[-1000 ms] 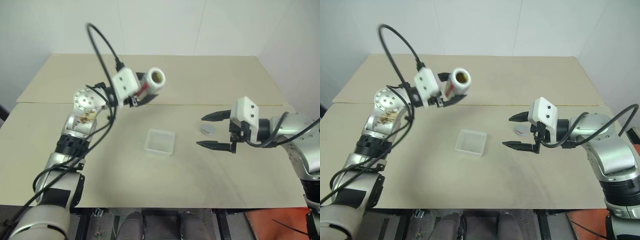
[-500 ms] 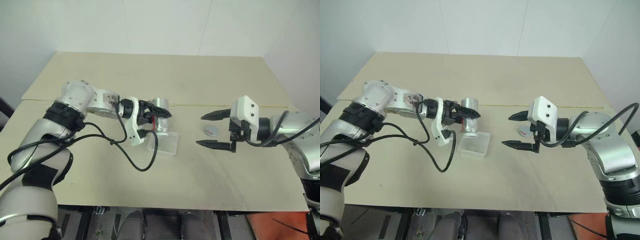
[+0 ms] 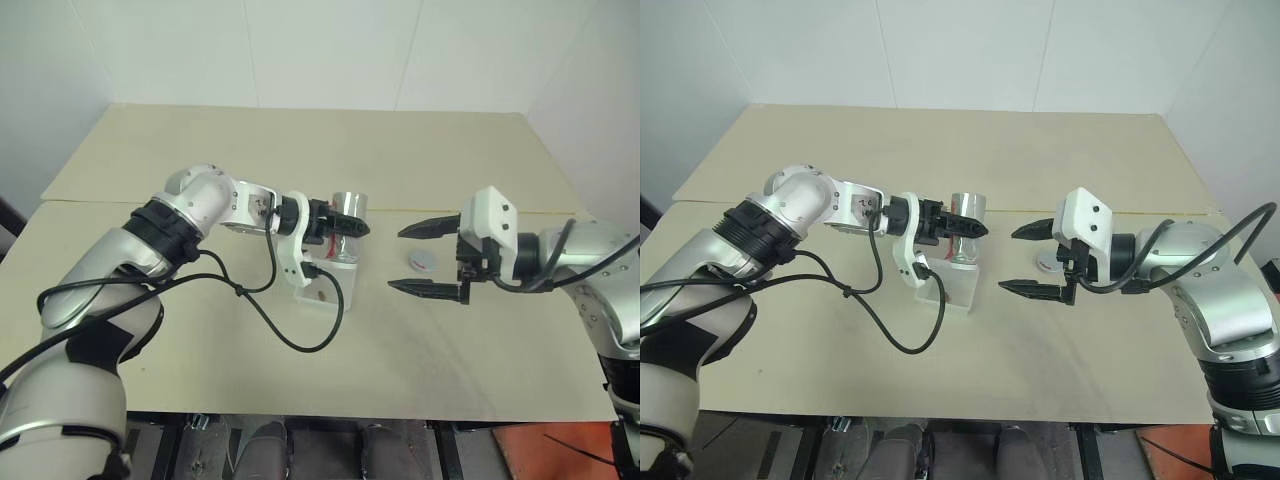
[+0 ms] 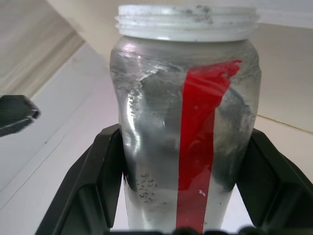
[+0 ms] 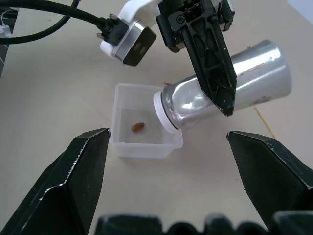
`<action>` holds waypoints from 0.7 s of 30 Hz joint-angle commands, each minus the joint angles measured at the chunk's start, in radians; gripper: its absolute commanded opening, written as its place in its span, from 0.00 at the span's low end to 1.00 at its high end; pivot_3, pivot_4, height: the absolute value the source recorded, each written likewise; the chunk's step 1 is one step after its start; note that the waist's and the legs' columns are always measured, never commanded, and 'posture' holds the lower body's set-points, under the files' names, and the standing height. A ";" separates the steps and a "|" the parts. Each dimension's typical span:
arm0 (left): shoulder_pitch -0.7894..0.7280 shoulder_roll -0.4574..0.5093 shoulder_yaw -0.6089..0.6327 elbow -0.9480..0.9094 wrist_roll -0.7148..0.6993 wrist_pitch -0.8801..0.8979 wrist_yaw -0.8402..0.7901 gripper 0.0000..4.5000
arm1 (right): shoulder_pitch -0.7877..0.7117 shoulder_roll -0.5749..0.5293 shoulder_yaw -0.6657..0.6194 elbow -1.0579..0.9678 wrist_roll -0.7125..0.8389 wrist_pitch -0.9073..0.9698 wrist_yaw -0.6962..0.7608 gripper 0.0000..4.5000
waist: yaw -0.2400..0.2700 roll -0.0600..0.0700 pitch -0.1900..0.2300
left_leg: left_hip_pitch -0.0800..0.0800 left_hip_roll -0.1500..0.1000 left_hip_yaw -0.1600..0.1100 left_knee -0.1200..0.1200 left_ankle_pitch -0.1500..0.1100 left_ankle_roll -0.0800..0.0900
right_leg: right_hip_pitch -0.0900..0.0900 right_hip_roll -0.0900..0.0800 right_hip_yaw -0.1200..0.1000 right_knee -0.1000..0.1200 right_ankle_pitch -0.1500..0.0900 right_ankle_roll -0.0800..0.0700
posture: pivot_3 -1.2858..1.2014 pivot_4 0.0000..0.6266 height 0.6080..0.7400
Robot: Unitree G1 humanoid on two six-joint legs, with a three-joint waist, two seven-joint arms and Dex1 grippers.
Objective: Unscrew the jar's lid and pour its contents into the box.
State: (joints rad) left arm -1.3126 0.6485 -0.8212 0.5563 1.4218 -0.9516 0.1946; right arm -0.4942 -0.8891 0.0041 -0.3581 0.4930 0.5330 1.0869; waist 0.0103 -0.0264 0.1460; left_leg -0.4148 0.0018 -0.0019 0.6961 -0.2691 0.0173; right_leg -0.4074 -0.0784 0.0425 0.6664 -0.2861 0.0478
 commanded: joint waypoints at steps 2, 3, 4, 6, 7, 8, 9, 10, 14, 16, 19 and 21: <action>-0.009 0.024 0.051 0.041 -0.111 -0.020 -0.044 0.64 | -0.007 -0.003 -0.036 -0.024 0.015 0.002 -0.012 0.99 | 0.001 0.000 0.000 | 0.000 0.000 0.000 0.000 0.000 0.000 | 0.000 0.000 0.000 0.000 0.000 0.000 | 0.52 0.24 1.00; -0.007 0.024 0.063 0.068 -0.150 -0.027 -0.071 0.64 | -0.007 -0.004 -0.036 -0.022 0.015 0.000 -0.011 0.99 | 0.001 0.000 0.000 | 0.000 0.000 0.000 0.000 0.000 0.000 | 0.000 0.000 0.000 0.000 0.000 0.000 | 0.52 0.24 1.00; -0.004 0.022 0.077 0.097 -0.198 -0.036 -0.104 0.64 | -0.008 -0.004 -0.036 -0.018 0.015 -0.002 -0.010 0.99 | 0.001 0.000 0.000 | 0.000 0.000 0.000 0.000 0.000 0.000 | 0.000 0.000 0.000 0.000 0.000 0.000 | 0.52 0.24 1.00; 0.010 0.013 0.120 0.171 -0.354 -0.061 -0.213 0.64 | -0.010 -0.005 -0.039 -0.008 0.017 -0.004 -0.006 0.99 | 0.001 0.000 0.000 | 0.000 0.000 0.000 0.000 0.000 0.000 | 0.000 0.000 0.000 0.000 0.000 0.000 | 0.52 0.24 1.00; 0.012 0.014 0.138 0.202 -0.412 -0.076 -0.248 0.64 | -0.012 -0.006 -0.040 -0.003 0.019 -0.004 -0.003 0.99 | 0.001 0.000 0.000 | 0.000 0.000 0.000 0.000 0.000 0.000 | 0.000 0.000 0.000 0.000 0.000 0.000 | 0.52 0.24 1.00; 0.025 0.003 0.171 0.252 -0.535 -0.084 -0.339 0.64 | -0.014 -0.005 -0.041 0.004 0.022 -0.004 0.000 0.99 | 0.001 0.000 0.000 | 0.000 0.000 0.000 0.000 0.000 0.000 | 0.000 0.000 0.000 0.000 0.000 0.000 | 0.52 0.24 1.00; 0.045 -0.010 0.203 0.286 -0.670 -0.073 -0.451 0.64 | -0.016 -0.003 -0.042 0.010 0.023 -0.004 0.002 0.99 | 0.000 0.000 0.000 | 0.000 0.000 0.000 0.000 0.000 0.000 | 0.000 0.000 0.000 0.000 0.000 0.000 | 0.52 0.24 1.00; 0.067 -0.021 0.240 0.302 -0.789 -0.038 -0.553 0.64 | -0.018 -0.001 -0.043 0.017 0.027 -0.003 0.003 0.99 | -0.001 0.000 0.000 | 0.000 0.000 0.000 0.001 0.000 0.000 | 0.000 0.000 -0.001 0.000 0.000 0.000 | 0.52 0.24 1.00; 0.173 -0.054 0.401 0.266 -1.219 0.188 -0.947 0.64 | -0.033 0.022 -0.053 0.050 0.052 0.008 0.007 0.99 | -0.007 0.000 0.000 | 0.000 0.000 0.000 0.001 0.000 0.000 | 0.000 0.000 -0.001 0.001 0.000 0.000 | 0.52 0.24 1.00; 0.242 -0.071 0.488 0.169 -1.416 0.359 -1.090 0.64 | -0.043 0.030 -0.054 0.066 0.066 0.014 0.011 0.99 | -0.015 0.000 0.000 | 0.000 0.000 -0.001 0.001 0.000 0.000 | 0.000 0.000 -0.001 0.001 0.000 0.000 | 0.52 0.24 1.00; 0.331 -0.084 0.591 0.015 -1.613 0.601 -1.201 0.64 | -0.053 0.032 -0.055 0.087 0.076 0.017 0.019 0.99 | -0.024 0.000 0.000 | 0.000 0.001 -0.002 0.002 0.000 0.000 | 0.000 0.000 -0.001 0.001 0.000 0.000 | 0.52 0.24 1.00; 0.393 -0.089 0.657 -0.098 -1.727 0.794 -1.212 0.64 | -0.058 0.031 -0.055 0.102 0.074 0.017 0.028 0.99 | -0.029 0.000 0.000 | 0.000 0.001 -0.002 0.002 0.000 0.000 | 0.000 0.000 -0.001 0.001 0.000 0.000 | 0.52 0.24 1.00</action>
State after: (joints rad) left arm -0.9240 0.5569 -0.2292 0.5501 -0.1996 -0.2845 -0.9996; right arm -0.5356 -0.8539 -0.0149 -0.2508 0.5441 0.5479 1.1083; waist -0.0189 -0.0262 0.1459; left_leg -0.4147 0.0032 -0.0043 0.6985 -0.2693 0.0176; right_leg -0.4075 -0.0776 0.0415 0.6682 -0.2861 0.0477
